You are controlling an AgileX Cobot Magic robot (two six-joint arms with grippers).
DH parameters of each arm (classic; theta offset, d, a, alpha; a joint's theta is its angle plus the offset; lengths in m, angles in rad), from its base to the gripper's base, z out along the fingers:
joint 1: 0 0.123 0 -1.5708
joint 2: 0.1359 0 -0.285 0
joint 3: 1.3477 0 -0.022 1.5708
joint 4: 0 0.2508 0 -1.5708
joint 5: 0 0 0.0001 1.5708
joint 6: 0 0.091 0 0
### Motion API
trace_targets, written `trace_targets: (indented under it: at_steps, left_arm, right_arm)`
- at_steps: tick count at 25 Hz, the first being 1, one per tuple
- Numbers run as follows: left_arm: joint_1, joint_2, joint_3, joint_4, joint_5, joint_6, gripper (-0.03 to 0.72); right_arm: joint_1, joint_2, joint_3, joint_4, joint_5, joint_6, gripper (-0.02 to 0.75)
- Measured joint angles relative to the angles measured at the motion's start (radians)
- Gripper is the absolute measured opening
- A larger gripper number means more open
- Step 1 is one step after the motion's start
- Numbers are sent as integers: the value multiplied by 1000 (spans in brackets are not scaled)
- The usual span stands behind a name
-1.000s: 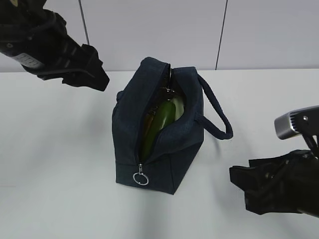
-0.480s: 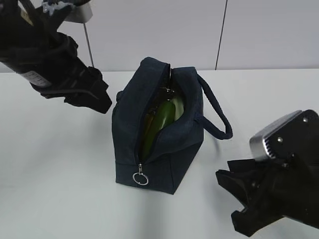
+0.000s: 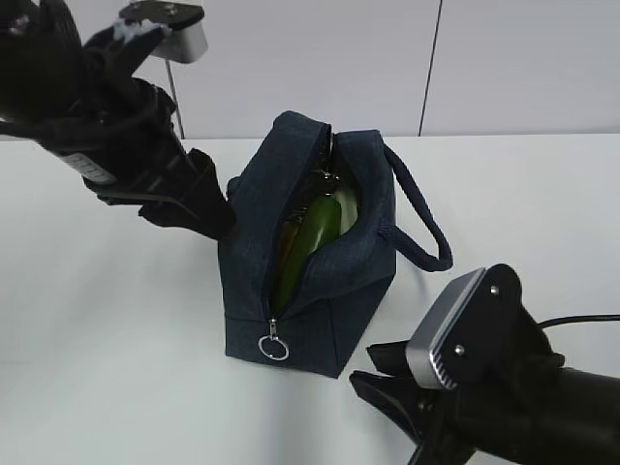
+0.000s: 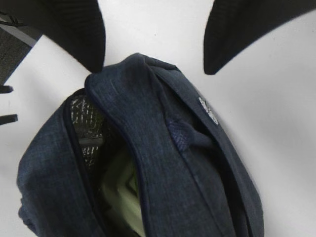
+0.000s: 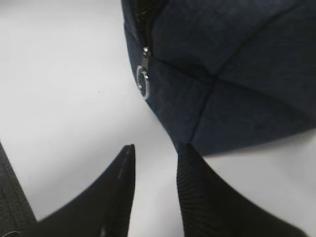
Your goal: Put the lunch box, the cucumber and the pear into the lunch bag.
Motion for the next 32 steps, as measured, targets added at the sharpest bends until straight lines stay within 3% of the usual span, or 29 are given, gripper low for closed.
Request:
trace_targets:
  at_steps: [11,20,32]
  left_arm:
    - [0,105,8,-8,-103,25,363]
    - [-2,125,8,-10,-110,25,83]
    - [-3,125,10,-40,-116,25,15]
  right_arm:
    - [0,105,0,-33,-167,23,242]
    - [0,173,-43,-19,-197,13,242]
    - [0,311,-98,-99,-300,5,242]
